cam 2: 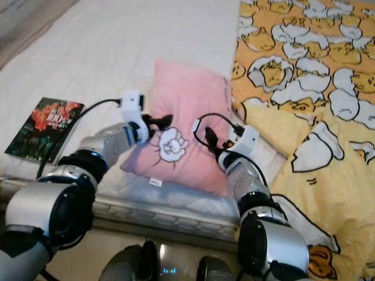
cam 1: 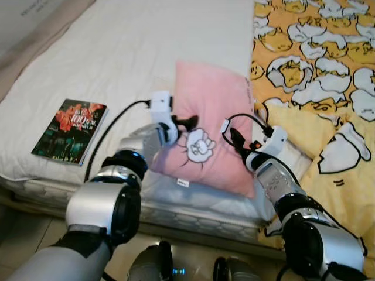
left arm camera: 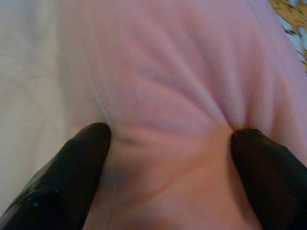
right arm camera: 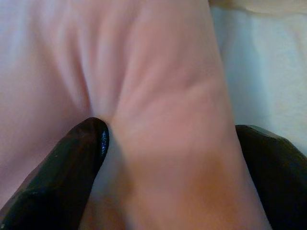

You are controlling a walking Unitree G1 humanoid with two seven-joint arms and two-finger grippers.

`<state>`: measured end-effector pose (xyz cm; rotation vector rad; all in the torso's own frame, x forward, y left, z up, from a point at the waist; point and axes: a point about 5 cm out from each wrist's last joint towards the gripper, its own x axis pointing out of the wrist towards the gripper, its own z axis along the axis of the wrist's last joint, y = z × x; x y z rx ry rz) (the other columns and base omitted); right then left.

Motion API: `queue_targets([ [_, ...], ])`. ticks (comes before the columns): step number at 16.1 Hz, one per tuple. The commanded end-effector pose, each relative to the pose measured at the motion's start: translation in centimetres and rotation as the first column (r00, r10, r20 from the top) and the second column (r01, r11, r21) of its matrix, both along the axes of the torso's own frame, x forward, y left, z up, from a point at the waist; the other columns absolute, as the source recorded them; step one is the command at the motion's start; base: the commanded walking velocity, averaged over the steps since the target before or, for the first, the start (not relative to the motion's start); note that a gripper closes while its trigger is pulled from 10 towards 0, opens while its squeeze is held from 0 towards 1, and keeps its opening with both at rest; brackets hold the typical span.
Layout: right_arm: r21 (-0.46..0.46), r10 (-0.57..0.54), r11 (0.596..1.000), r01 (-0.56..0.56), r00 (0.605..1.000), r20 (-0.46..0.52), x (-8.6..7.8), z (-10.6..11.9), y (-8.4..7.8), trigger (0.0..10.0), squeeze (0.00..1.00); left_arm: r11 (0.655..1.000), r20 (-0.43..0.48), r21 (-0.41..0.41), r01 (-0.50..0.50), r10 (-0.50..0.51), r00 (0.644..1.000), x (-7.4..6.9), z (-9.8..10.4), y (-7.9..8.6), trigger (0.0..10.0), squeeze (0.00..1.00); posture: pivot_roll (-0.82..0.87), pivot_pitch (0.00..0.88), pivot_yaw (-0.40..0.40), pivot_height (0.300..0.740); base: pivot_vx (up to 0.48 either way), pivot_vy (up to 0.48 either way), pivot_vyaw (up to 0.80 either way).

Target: Clean up the room

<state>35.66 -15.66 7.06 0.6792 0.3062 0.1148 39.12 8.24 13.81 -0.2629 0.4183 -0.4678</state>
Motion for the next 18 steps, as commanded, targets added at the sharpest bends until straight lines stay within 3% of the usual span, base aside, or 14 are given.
queue_targets([
  [1, 0.006, 0.024, 1.000, -0.024, 0.999, -0.031, -0.4, -0.8, 0.6, 10.0, 0.00, 0.995, -0.012, 0.039, 0.094, -0.093, 0.996, -0.6, -0.6, -1.5, 3.7, 0.00, 0.03, 0.247, -0.004, 0.732, 0.000, 0.000, 0.00],
  [2, -0.005, 0.015, 1.000, -0.015, 0.999, -0.041, -0.5, -1.0, 0.4, 0.0, 0.00, 0.989, -0.024, 0.062, 0.136, -0.134, 0.991, -1.1, -1.5, -2.0, 0.0, 0.00, 0.02, 0.242, -0.002, 0.732, 0.000, 0.000, 0.00],
  [4, -0.001, 0.002, 1.000, -0.002, 0.999, -0.039, -0.6, -1.1, 0.1, 0.0, 0.00, 0.980, -0.037, 0.070, 0.187, -0.185, 0.982, -1.9, -2.6, -2.4, 0.0, 0.00, 0.02, 0.234, -0.004, 0.732, 0.000, 0.000, 0.00],
  [7, -0.061, 0.042, 0.997, -0.045, 0.998, -0.044, -1.1, -1.7, 0.3, 0.0, 0.00, 0.979, -0.030, 0.110, 0.170, -0.168, 0.985, -2.2, -3.7, -1.5, 0.0, 0.00, 0.02, 0.225, -0.010, 0.732, 0.000, 0.000, 0.00],
  [11, -0.122, 0.031, 0.992, -0.035, 0.999, -0.037, -1.0, -1.6, -0.2, 0.0, 0.00, 0.993, 0.006, 0.039, 0.111, -0.111, 0.994, -2.3, -3.9, -1.9, 0.0, 0.00, 0.02, 0.194, -0.022, 0.732, 0.000, 0.000, 0.00],
  [14, -0.199, 0.026, 0.980, -0.032, 0.999, -0.032, -0.8, -1.3, -1.2, 0.0, 0.00, 0.992, -0.009, 0.047, 0.116, -0.116, 0.993, -2.9, -4.7, -2.5, 0.0, 0.00, 0.01, 0.156, -0.021, 0.732, 0.000, 0.000, 0.00],
  [15, -0.196, -0.028, 0.980, 0.020, 0.999, -0.038, -0.8, -1.2, -2.3, 0.0, 0.00, 0.992, -0.007, 0.039, 0.119, -0.119, 0.993, -2.9, -4.6, -2.8, 0.0, 0.00, 0.02, 0.106, -0.025, 0.732, 0.000, 0.000, 0.00],
  [18, -0.199, -0.037, 0.980, 0.028, 0.998, -0.042, -0.9, -1.3, -2.5, 0.0, 0.00, 0.991, 0.008, 0.039, 0.129, -0.130, 0.992, -2.8, -4.3, -3.0, 0.0, 0.00, 0.03, 0.060, -0.026, 0.732, 0.000, 0.000, 0.00],
])
